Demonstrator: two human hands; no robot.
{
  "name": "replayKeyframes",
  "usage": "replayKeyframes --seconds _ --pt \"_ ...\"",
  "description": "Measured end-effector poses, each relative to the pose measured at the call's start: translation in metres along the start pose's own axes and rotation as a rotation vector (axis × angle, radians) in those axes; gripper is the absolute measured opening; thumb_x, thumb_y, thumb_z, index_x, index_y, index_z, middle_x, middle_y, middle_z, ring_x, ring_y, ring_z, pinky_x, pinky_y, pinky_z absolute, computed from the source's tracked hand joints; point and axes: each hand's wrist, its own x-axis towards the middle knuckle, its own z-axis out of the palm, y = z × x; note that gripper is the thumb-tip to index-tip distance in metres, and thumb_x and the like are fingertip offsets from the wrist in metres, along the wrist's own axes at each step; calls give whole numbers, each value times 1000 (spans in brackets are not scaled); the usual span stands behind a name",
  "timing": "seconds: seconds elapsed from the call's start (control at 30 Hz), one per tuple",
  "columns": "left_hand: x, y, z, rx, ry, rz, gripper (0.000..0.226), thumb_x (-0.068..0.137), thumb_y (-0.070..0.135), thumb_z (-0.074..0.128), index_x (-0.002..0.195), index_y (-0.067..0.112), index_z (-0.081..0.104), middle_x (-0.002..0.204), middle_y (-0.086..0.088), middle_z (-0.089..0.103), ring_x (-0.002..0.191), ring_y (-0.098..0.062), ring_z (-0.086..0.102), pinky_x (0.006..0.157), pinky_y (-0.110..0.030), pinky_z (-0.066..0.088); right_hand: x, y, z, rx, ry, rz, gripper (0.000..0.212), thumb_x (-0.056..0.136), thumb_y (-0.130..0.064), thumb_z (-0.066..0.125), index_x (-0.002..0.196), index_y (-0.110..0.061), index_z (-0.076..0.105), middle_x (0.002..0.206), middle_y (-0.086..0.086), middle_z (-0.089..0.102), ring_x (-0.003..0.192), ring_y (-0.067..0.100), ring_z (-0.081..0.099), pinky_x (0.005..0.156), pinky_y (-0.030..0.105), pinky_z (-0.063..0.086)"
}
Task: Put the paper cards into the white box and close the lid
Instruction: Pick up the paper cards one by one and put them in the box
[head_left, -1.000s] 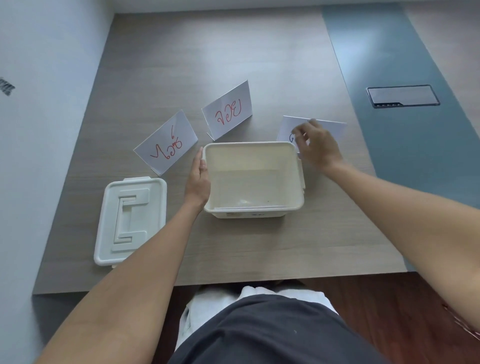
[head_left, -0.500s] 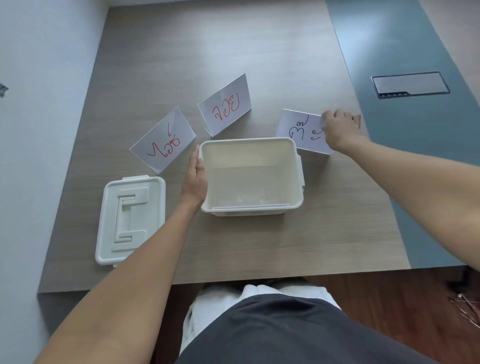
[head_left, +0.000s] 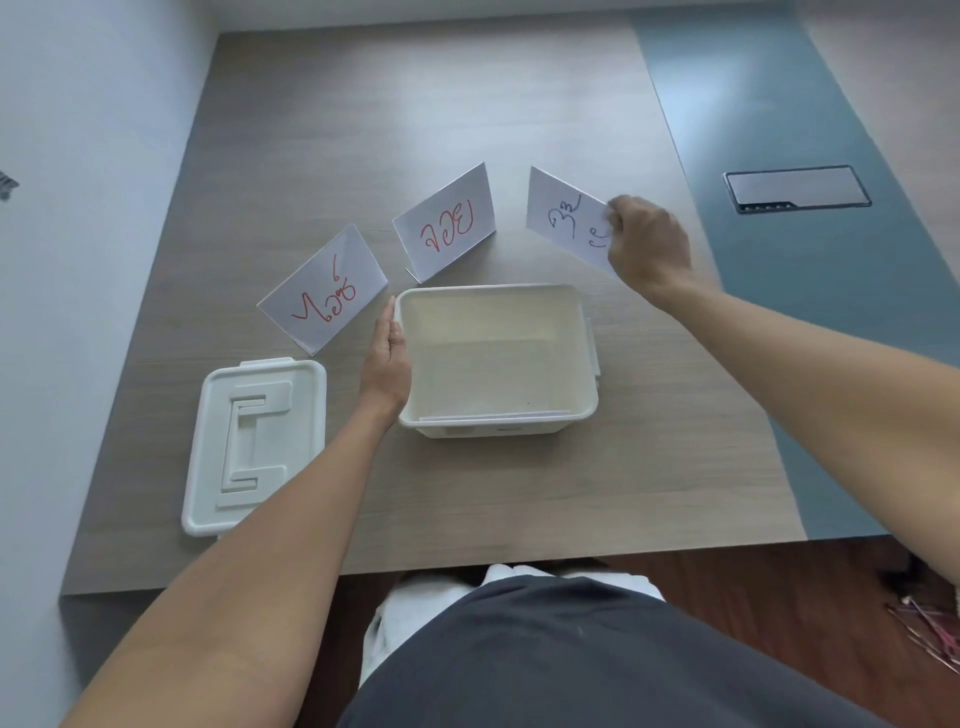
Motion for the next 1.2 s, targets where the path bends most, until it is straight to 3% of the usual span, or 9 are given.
replayKeyframes --seconds 0.13,0.27,0.37,0.53,0.63,0.8,1.0,1.1,1.2 --pt "2 -1 0 -26 -6 16 47 109 28 22 155 22 27 161 6 28 148 -10 24 114 -21 18 -9 -30 -12 101 124 -141 28 93 -11 40 105 -7 65 100 13 70 88 37 61 78 35 42" --pt "3 -1 -1 -62 -29 0 48 108 32 21 155 25 26 162 7 27 148 -10 23 122 -33 20 -26 -56 -25 204 251 -298 22 92 -10 41 95 -7 63 87 7 67 80 29 59 74 31 40" --pt "5 -1 -1 -80 -43 -16 48 108 35 21 155 28 25 162 8 27 148 -10 23 123 -39 20 -40 -65 -30 231 258 -371 19 95 -9 45 96 -6 64 90 7 69 80 28 61 74 32 42" --pt "8 -3 -1 -109 -58 -29 49 106 38 22 155 31 25 161 10 28 148 -8 24 123 -42 21 -71 -64 -22 232 167 -511 15 96 -8 51 97 -4 65 86 9 69 75 31 61 70 39 48" --pt "9 -4 0 -129 -51 -23 49 106 37 24 154 30 27 160 10 29 147 -8 26 123 -41 22 -97 -58 -7 228 90 -521 14 95 -8 54 96 -5 67 87 8 69 77 32 63 70 37 48" --pt "10 -5 1 -117 -42 -4 48 107 34 23 155 27 27 161 8 28 148 -9 24 123 -40 21 -130 -49 22 205 -168 -559 17 92 -5 55 102 -4 68 85 10 68 77 33 64 67 37 48" --pt "10 -5 1 -118 -26 -3 48 108 32 23 155 24 27 162 7 27 148 -9 23 124 -38 18 -152 -43 29 199 -432 -529 23 94 -18 50 105 -15 69 95 1 74 86 27 68 67 38 53" --pt "9 -4 2 -120 -17 -6 47 108 31 23 155 25 27 162 7 27 148 -9 23 124 -37 18 -146 -42 28 252 -442 -480 24 94 -26 45 100 -20 67 92 -5 73 85 20 68 69 39 54" --pt "9 -2 1 -118 -18 -7 47 108 31 23 155 25 27 162 7 26 149 -9 22 124 -36 18 -127 -43 27 313 -280 -477 24 96 -21 47 99 -13 69 93 -1 72 90 20 66 76 34 53"
